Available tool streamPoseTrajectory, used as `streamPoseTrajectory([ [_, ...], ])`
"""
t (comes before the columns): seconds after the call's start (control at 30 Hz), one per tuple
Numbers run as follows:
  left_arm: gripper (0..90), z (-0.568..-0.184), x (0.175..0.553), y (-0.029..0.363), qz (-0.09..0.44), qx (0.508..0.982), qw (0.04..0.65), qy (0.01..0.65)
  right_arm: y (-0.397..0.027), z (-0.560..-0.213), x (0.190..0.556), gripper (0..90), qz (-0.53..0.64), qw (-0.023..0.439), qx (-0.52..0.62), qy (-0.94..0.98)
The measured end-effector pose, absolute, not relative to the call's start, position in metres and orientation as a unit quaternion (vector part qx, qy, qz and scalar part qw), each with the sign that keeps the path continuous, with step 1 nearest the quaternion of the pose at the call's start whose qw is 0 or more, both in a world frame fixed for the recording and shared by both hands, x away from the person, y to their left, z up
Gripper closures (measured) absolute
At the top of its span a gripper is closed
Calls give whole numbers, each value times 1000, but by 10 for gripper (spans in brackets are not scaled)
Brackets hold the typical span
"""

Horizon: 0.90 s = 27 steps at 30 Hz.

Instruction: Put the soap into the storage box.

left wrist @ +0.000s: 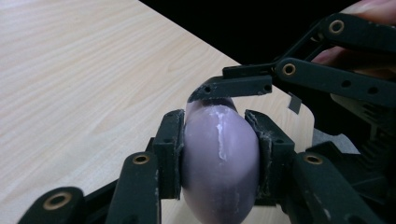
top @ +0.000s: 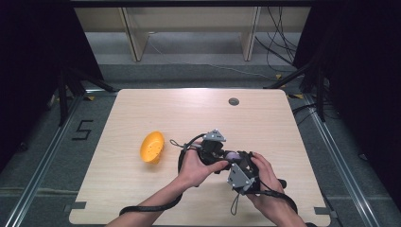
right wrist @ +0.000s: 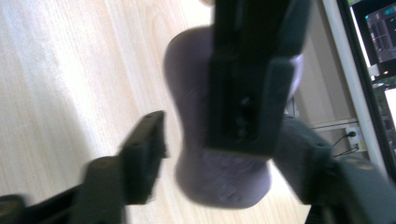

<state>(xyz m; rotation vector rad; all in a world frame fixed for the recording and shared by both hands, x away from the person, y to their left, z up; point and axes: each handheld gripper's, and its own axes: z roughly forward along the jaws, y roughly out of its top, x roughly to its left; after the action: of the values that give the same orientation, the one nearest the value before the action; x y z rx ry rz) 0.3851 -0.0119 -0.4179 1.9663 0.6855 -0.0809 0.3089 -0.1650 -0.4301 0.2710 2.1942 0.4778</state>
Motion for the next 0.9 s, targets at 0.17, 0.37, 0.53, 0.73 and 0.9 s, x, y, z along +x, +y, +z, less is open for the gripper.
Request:
streamPoseTrajectory([
  [0.17,588,-417,385,-11,-10,820,499,278,-171,-430,307,270,195,432,109,874],
  [0.37,588,-417,383,-10,10,824,497,271,-180,-422,304,263,193,442,100,870],
  [0.53,589,-416,382,-10,17,826,497,265,-190,-421,300,264,192,443,104,870],
  [0.73,589,-415,382,-8,22,826,496,266,-207,-420,297,278,199,438,146,864],
  [0.9,589,-415,382,-6,32,823,498,272,-221,-425,296,291,210,432,178,859],
])
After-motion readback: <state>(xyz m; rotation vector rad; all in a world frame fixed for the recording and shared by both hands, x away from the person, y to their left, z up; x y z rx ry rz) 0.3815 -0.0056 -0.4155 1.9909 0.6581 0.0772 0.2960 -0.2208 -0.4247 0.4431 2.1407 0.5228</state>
